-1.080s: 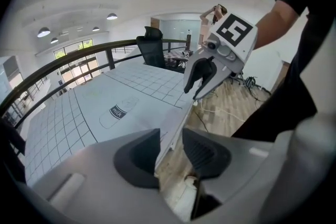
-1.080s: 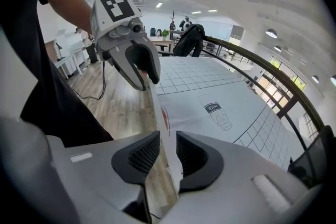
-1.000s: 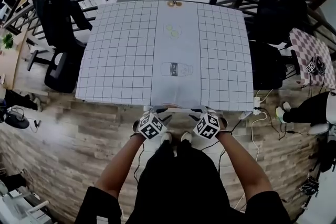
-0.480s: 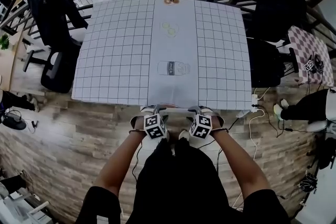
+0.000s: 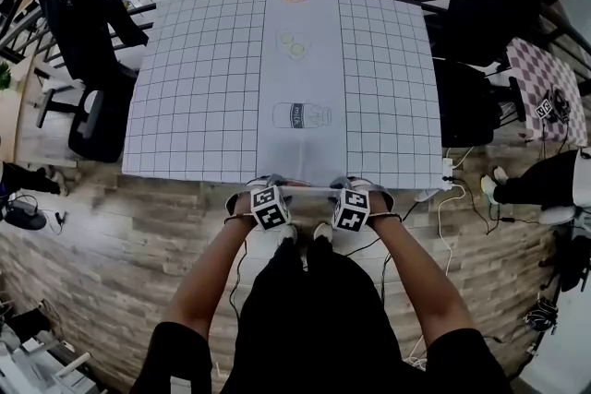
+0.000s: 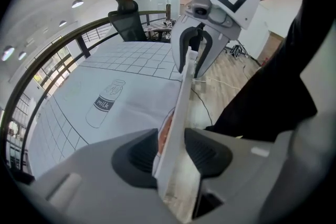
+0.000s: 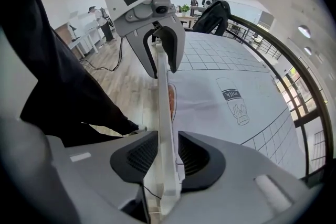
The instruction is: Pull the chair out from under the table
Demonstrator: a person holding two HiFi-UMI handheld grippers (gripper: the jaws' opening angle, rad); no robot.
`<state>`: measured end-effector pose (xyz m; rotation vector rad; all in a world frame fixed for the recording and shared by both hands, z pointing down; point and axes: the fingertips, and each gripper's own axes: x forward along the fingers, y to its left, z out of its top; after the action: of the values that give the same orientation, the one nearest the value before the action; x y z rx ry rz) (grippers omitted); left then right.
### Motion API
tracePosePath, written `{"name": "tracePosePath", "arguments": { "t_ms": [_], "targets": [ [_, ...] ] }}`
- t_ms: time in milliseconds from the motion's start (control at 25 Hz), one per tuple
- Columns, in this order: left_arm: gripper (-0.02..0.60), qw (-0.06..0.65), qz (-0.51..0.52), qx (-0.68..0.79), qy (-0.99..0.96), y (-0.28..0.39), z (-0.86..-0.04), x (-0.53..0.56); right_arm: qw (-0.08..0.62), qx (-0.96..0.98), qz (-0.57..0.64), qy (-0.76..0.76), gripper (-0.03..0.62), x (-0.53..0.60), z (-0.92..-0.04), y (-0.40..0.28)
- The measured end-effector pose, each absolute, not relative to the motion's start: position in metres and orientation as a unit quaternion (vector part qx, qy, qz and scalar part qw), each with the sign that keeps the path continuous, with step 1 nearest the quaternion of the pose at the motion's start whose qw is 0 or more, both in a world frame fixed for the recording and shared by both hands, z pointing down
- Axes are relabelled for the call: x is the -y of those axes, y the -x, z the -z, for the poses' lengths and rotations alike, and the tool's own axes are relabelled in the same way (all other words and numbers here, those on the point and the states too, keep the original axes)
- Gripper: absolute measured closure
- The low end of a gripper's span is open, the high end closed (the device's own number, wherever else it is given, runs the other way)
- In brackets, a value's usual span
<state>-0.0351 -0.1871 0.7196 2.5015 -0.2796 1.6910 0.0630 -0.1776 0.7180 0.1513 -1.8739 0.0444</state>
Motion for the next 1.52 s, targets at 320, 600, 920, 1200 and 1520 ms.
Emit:
{"name": "tracePosePath", "arguments": {
  "t_ms": [320, 600, 920, 1200, 1520],
  "targets": [
    [0.413, 0.068, -0.575, 0.048, -0.814, 0.032, -0.733, 0.174, 0.624, 0.781, -0.017, -0.021, 0.461, 0.167, -0.737, -0.063],
    [0.404, 0.056, -0.592, 0.019, -0.803, 0.032, -0.748, 0.173, 0.627, 0.778, -0.032, -0.026, 0.473, 0.171, -0.752, -0.056],
    [0.404, 0.048, -0.604, -0.017, -0.796, 0.024, -0.763, 0.171, 0.651, 0.759, -0.005, -0.020, 0.510, 0.175, -0.770, -0.053],
    [0.411, 0.051, -0.602, -0.027, -0.796, 0.018, -0.775, 0.171, 0.650, 0.759, -0.011, -0.031, 0.508, 0.177, -0.786, -0.043],
    [0.424, 0.022, -0.619, -0.037, -0.784, 0.017, -0.786, 0.172, 0.656, 0.754, -0.027, -0.005, 0.461, 0.173, -0.801, -0.039]
  ]
}}
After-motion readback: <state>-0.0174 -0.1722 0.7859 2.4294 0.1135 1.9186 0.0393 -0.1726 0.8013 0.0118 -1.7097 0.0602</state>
